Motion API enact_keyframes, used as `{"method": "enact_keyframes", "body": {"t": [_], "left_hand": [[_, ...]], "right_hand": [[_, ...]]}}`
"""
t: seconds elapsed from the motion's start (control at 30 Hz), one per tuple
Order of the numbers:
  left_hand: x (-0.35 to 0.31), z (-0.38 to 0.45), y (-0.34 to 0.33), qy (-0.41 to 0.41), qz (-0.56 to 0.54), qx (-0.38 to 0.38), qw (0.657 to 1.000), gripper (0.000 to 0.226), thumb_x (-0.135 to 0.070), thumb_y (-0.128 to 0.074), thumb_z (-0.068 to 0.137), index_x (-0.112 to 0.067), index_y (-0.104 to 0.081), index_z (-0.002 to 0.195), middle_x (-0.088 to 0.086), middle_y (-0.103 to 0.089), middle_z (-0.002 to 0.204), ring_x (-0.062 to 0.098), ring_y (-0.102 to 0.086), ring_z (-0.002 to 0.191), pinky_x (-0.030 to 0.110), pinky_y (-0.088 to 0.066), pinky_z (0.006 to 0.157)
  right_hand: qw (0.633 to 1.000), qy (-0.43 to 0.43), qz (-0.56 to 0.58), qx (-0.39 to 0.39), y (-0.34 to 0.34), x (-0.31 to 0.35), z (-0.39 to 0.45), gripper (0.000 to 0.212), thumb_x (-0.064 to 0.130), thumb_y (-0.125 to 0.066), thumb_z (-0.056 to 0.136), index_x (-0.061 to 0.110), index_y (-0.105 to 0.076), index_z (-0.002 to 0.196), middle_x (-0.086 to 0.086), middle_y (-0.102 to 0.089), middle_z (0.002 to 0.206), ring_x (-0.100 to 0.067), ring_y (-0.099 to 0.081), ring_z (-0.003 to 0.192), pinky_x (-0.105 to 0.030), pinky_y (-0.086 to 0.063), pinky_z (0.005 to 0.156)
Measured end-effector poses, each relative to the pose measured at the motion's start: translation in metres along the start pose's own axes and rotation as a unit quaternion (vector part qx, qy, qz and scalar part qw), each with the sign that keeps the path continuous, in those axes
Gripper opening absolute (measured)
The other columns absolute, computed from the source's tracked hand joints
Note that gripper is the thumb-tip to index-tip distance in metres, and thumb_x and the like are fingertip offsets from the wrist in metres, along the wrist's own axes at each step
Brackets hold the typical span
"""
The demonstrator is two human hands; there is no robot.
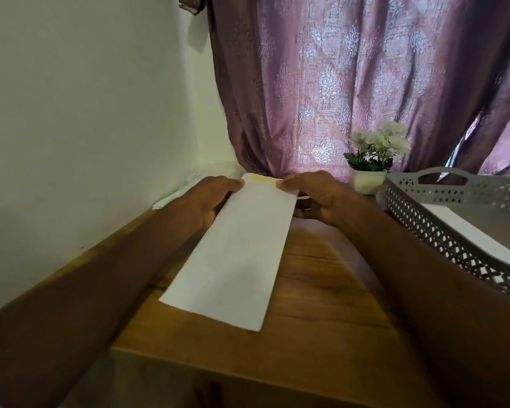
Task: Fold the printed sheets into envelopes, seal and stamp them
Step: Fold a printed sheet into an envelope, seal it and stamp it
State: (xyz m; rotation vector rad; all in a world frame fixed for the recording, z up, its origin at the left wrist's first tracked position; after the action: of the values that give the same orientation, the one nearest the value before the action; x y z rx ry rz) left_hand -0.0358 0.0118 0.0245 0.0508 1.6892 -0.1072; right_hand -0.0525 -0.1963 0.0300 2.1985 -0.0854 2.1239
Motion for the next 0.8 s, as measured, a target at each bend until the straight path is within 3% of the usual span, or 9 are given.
{"method": "enact_keyframes", "body": {"t": [0.13, 0.27, 0.33, 0.47, 0.57, 0.67, 0.8], "left_hand": [[0.0, -0.002, -0.001, 0.012, -0.013, 0.016, 1.0, 0.035, -0.016, -0.064, 0.099, 0.0, -0.063, 0.131, 0.017, -0.073, 0.12, 0.03, -0.072, 0.096, 0.04, -0.059, 0.077], [-0.003, -0.002, -0.001, -0.042, 0.001, 0.032, 0.999, 0.039, -0.011, -0.068, 0.095, 0.0, -0.064, 0.133, 0.023, -0.071, 0.127, 0.037, -0.069, 0.117, 0.047, -0.057, 0.102], [-0.004, -0.001, -0.002, -0.081, 0.018, 0.021, 0.996, 0.033, -0.003, -0.064, 0.095, -0.003, -0.069, 0.128, 0.023, -0.07, 0.125, 0.037, -0.068, 0.115, 0.047, -0.054, 0.106], [-0.003, -0.003, -0.003, -0.096, 0.019, 0.016, 0.995, 0.025, 0.004, -0.059, 0.092, -0.004, -0.077, 0.106, 0.016, -0.072, 0.107, 0.029, -0.068, 0.096, 0.037, -0.061, 0.089], [-0.003, -0.002, -0.002, -0.078, 0.018, 0.017, 0.997, 0.031, -0.001, -0.058, 0.085, 0.002, -0.076, 0.11, 0.019, -0.07, 0.111, 0.031, -0.069, 0.095, 0.041, -0.061, 0.092], [-0.002, 0.0, -0.003, -0.085, 0.023, 0.022, 0.996, 0.046, -0.018, -0.071, 0.075, 0.003, -0.075, 0.115, 0.016, -0.073, 0.107, 0.028, -0.069, 0.095, 0.041, -0.058, 0.092], [0.003, 0.009, -0.001, -0.116, 0.039, 0.004, 0.993, 0.021, -0.013, -0.086, 0.079, -0.008, -0.082, 0.099, 0.015, -0.079, 0.099, 0.032, -0.076, 0.094, 0.038, -0.064, 0.085]], "right_hand": [[0.998, -0.011, 0.063, 0.004, 0.001, -0.003, 0.005, 0.05, -0.003, -0.077, 0.083, -0.002, -0.06, 0.13, -0.015, -0.071, 0.102, -0.025, -0.07, 0.084, -0.034, -0.059, 0.062], [0.998, -0.021, 0.037, 0.055, 0.002, -0.005, 0.007, 0.021, 0.0, -0.07, 0.09, 0.015, -0.073, 0.104, -0.008, -0.071, 0.097, -0.02, -0.069, 0.082, -0.028, -0.057, 0.06], [0.996, -0.024, 0.035, 0.076, 0.002, -0.007, 0.009, 0.022, -0.001, -0.064, 0.092, 0.018, -0.075, 0.096, -0.007, -0.071, 0.095, -0.02, -0.068, 0.085, -0.029, -0.057, 0.064], [0.996, -0.03, 0.044, 0.068, 0.001, -0.005, 0.007, 0.032, -0.002, -0.053, 0.084, 0.013, -0.077, 0.099, -0.008, -0.07, 0.095, -0.021, -0.065, 0.084, -0.026, -0.057, 0.059], [0.996, -0.043, 0.054, 0.065, 0.003, -0.006, 0.007, 0.04, 0.006, -0.047, 0.076, 0.01, -0.079, 0.098, -0.006, -0.072, 0.085, -0.02, -0.063, 0.075, -0.023, -0.056, 0.053], [0.996, -0.031, 0.059, 0.063, 0.002, -0.005, 0.006, 0.03, 0.016, -0.058, 0.081, 0.008, -0.078, 0.103, -0.006, -0.074, 0.088, -0.018, -0.066, 0.071, -0.024, -0.057, 0.054], [0.996, 0.002, 0.075, 0.042, -0.007, -0.009, 0.007, 0.031, 0.004, -0.077, 0.084, 0.0, -0.069, 0.114, -0.014, -0.074, 0.096, -0.024, -0.072, 0.079, -0.033, -0.062, 0.062]]}}
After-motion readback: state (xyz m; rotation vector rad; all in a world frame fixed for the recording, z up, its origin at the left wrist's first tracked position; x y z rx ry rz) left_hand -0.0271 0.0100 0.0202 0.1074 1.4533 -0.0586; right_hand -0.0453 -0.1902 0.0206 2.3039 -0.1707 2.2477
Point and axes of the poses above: each hand's wrist, its own z-axis towards the middle knuckle, its own y-axis out of the back of the hand, x = y × z, the point moved 1 cm from there along z, towards the middle knuckle
